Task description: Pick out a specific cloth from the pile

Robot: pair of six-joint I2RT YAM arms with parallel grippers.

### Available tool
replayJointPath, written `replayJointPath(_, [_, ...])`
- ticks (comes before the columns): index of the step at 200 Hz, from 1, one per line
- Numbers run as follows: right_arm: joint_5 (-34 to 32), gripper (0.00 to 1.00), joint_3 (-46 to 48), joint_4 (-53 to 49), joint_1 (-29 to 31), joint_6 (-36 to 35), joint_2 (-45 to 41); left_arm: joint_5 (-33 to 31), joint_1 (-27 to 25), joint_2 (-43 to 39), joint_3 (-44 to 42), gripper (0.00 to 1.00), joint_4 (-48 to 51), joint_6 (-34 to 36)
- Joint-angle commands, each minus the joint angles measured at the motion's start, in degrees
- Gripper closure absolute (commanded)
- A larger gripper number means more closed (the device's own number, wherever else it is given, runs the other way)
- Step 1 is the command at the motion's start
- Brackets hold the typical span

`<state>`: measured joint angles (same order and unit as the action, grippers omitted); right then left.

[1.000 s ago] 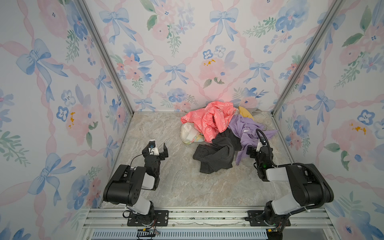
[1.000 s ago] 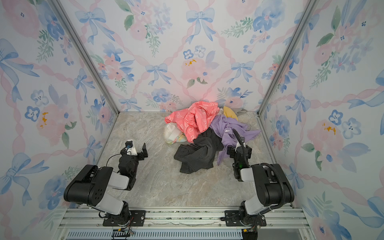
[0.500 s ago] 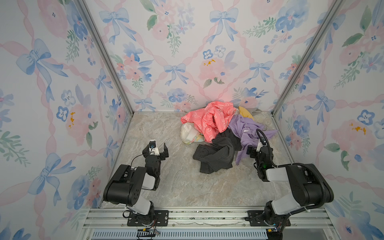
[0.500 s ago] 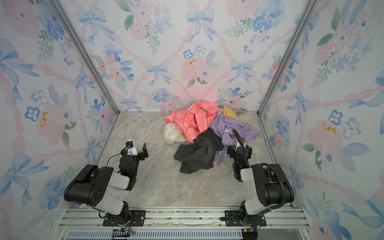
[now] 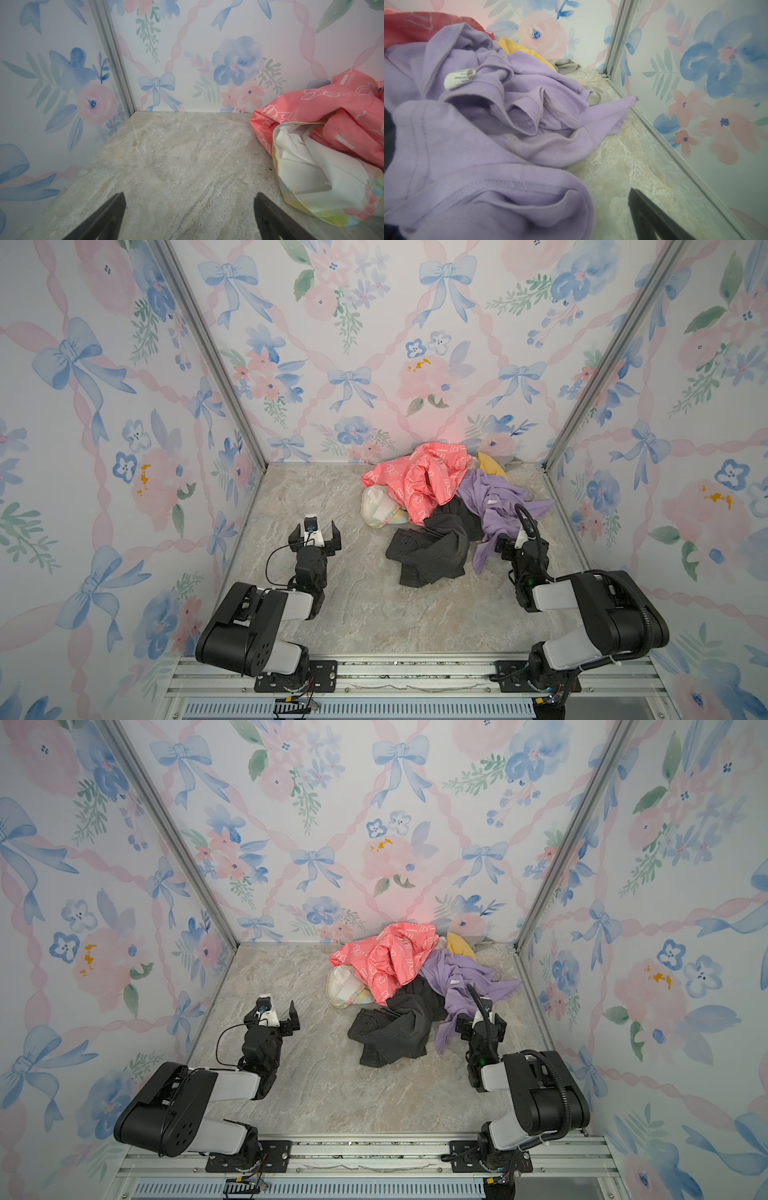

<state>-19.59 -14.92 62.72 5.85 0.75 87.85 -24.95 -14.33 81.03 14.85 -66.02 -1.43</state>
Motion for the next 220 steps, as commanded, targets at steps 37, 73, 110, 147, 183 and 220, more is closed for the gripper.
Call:
replayJointPath(37, [-7.57,0.03,1.63,-4.67,2.86,-0.42,-11.04,-7.18,-1.53,-7.31,8.0,0.02,16.48,-4.4])
replayJointPath(73, [-13.44,0.03,-0.29,-19.94,2.8,2.67,-22.67,-4.98,-1.5,-7.66,13.26,0.02,23.72,-8.62])
replayJointPath(110, [-21.24,0.03,-4.45,-41.69,2.46,8.55,-33.75,-1.47,-1.52,-7.03,17.18,0.02,29.13,-12.45])
replayJointPath(147, [-24.17,0.03,-11.76,-61.56,1.8,15.97,-38.6,5.63,-1.6,-6.49,19.85,0.02,32.69,-15.51])
replayJointPath(183, [-22.24,0.03,-25.08,-77.05,1.8,18.29,-37.02,11.74,-2.03,-3.26,23.09,0.02,36.31,-17.18])
replayJointPath(220, [-11.77,0.03,-38.17,-85.56,1.96,18.69,-31.8,15.85,-2.3,0.34,27.63,0.02,41.05,-18.12])
